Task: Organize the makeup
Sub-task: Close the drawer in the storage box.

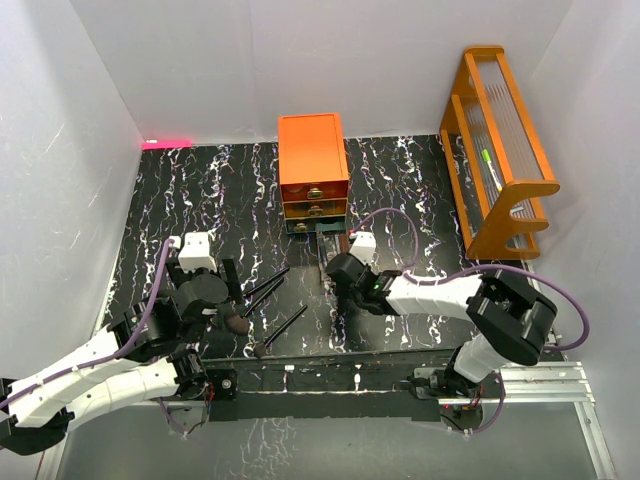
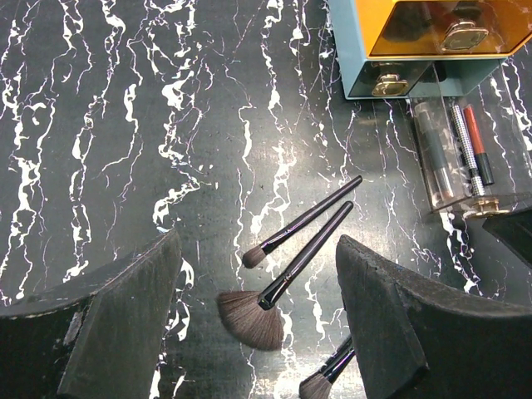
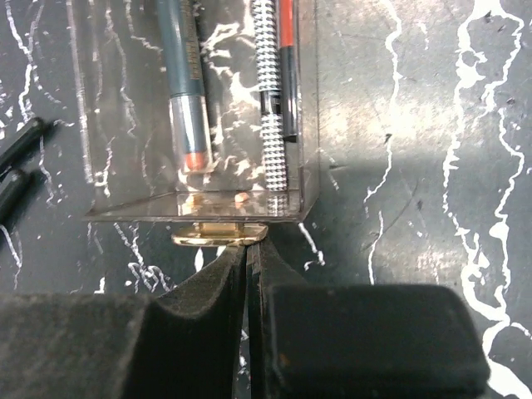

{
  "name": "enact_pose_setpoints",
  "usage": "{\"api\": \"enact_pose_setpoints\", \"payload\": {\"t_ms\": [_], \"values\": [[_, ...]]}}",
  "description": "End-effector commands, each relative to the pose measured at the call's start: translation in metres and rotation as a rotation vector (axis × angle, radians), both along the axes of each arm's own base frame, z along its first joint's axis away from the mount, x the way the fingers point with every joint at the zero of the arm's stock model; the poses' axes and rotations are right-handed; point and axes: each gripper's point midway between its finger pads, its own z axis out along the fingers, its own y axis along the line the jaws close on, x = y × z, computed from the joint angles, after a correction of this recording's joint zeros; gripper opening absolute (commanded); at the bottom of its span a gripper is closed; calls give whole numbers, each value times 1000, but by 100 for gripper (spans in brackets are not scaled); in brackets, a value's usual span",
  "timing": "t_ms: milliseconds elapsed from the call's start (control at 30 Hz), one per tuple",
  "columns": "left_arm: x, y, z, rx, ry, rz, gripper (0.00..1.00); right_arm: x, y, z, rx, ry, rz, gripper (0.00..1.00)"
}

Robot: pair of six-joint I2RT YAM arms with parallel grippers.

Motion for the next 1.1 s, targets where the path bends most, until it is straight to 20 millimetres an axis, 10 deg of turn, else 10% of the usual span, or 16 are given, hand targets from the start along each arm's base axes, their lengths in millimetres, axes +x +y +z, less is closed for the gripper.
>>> {"api": "enact_pose_setpoints", "payload": {"t_ms": [0,1067], "values": [[0,6,8,-3,-17,19,74,33,5,17,57,-57,-17,8],[-1,12,8,-2,-18,42,74,147,20,35,83,-182,8,8]]}}
